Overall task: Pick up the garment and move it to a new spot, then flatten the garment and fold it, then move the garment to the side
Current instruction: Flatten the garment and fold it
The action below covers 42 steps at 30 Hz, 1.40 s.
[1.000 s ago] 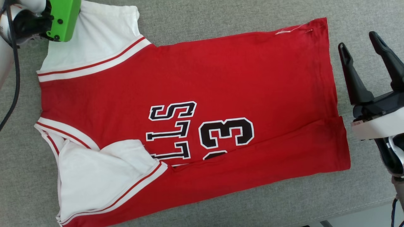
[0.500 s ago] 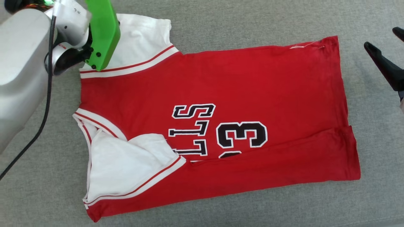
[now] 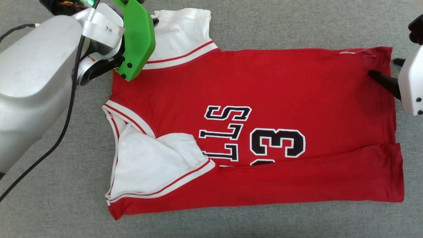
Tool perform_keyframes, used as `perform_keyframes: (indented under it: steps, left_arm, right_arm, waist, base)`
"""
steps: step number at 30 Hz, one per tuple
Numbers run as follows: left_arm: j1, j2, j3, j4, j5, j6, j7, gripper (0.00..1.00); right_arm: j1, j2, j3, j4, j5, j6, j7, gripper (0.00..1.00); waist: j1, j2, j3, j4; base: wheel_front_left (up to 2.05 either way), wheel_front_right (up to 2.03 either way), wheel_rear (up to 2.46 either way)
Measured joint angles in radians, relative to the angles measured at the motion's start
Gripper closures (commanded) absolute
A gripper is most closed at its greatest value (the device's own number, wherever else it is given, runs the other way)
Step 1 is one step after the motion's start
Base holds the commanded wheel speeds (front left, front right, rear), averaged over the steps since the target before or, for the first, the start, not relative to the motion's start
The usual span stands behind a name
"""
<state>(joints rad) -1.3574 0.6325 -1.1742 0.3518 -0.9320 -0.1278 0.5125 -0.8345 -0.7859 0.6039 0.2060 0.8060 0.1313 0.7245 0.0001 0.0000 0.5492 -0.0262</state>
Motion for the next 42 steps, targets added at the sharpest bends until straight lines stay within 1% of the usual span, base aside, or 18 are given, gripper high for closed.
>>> perform_keyframes:
  steps: [3, 6, 7, 8, 11, 14, 18, 21, 25, 28, 31, 37, 42]
  left_arm:
    - [-0.003, -0.008, -0.003, -0.004, 0.001, 0.000, -0.012, 1.00]
    - [-0.003, -0.009, -0.010, -0.004, 0.001, 0.000, -0.022, 1.00]
    - [-0.003, -0.008, -0.011, -0.004, 0.001, 0.000, -0.027, 1.00]
    - [-0.003, -0.007, -0.012, -0.003, 0.001, 0.000, -0.030, 1.00]
    - [-0.002, -0.001, -0.014, 0.003, 0.001, 0.000, -0.047, 1.00]
    - [0.005, 0.011, -0.011, 0.009, 0.001, 0.000, -0.076, 1.00]
    - [0.043, 0.029, -0.003, 0.004, -0.003, 0.002, -0.124, 1.00]
    - [0.081, 0.047, -0.002, -0.017, -0.005, 0.012, -0.152, 1.00]
    - [0.140, 0.077, -0.005, -0.069, -0.012, 0.037, -0.181, 1.00]
    - [0.191, 0.107, -0.011, -0.117, -0.019, 0.063, -0.196, 1.00]
    - [0.251, 0.141, -0.011, -0.172, -0.042, 0.100, -0.218, 1.00]
    - [0.391, 0.213, -0.019, -0.288, -0.060, 0.189, -0.273, 1.00]
    - [0.505, 0.255, -0.035, -0.370, -0.077, 0.256, -0.311, 1.00]
  right_arm:
    - [-0.025, 0.013, 0.032, 0.079, -0.012, 0.000, -0.018, 0.00]
    - [-0.037, 0.019, 0.061, 0.117, 0.004, -0.001, -0.032, 0.00]
    - [-0.041, 0.015, 0.071, 0.120, 0.013, -0.001, -0.034, 0.32]
    - [-0.046, 0.011, 0.083, 0.122, 0.021, -0.001, -0.042, 1.00]
    - [-0.049, 0.004, 0.106, 0.130, 0.035, -0.001, -0.092, 1.00]
    - [-0.049, 0.010, 0.126, 0.137, 0.043, -0.001, -0.157, 1.00]
    - [-0.029, 0.009, 0.138, 0.135, 0.060, 0.000, -0.250, 1.00]
    - [-0.003, 0.002, 0.143, 0.130, 0.062, 0.000, -0.312, 1.00]
    - [0.037, -0.016, 0.151, 0.111, 0.071, 0.000, -0.376, 1.00]
    - [0.080, -0.032, 0.152, 0.096, 0.081, 0.000, -0.416, 1.00]
    - [0.129, -0.043, 0.151, 0.085, 0.088, 0.000, -0.446, 1.00]
    - [0.220, -0.044, 0.153, 0.075, 0.099, 0.000, -0.474, 1.00]
    - [0.297, -0.046, 0.152, 0.061, 0.111, 0.000, -0.493, 1.00]
  waist:
    - [-0.0002, 0.0000, 0.010, 0.016]
    - [-0.0002, 0.0000, 0.014, 0.027]
    - [-0.0002, 0.0000, 0.014, 0.029]
    - [-0.0002, 0.0000, 0.013, 0.030]
    - [-0.0002, 0.0000, 0.003, 0.027]
    - [-0.0002, 0.0000, -0.014, 0.022]
    - [-0.0002, 0.0000, -0.050, 0.018]
    - [-0.0002, 0.0000, -0.082, 0.016]
    - [-0.0002, 0.0000, -0.131, 0.017]
    - [-0.0001, 0.0000, -0.169, 0.020]
    - [-0.0002, 0.0000, -0.205, 0.023]
    - [-0.0002, 0.0000, -0.272, 0.028]
    - [-0.0002, 0.0000, -0.316, 0.032]
  base:
    - [0.00, 0.00, 0.00]
    - [0.00, 0.00, 0.00]
    - [0.00, 0.00, 0.00]
    - [0.00, 0.00, 0.00]
    - [0.00, 0.00, 0.00]
    - [0.00, 0.00, 0.00]
    - [0.00, 0.00, 0.00]
    - [0.00, 0.00, 0.00]
    - [0.00, 0.00, 0.00]
    - [0.00, 0.00, 0.00]
    - [0.00, 0.00, 0.00]
    - [0.00, 0.00, 0.00]
    - [0.00, 0.00, 0.00]
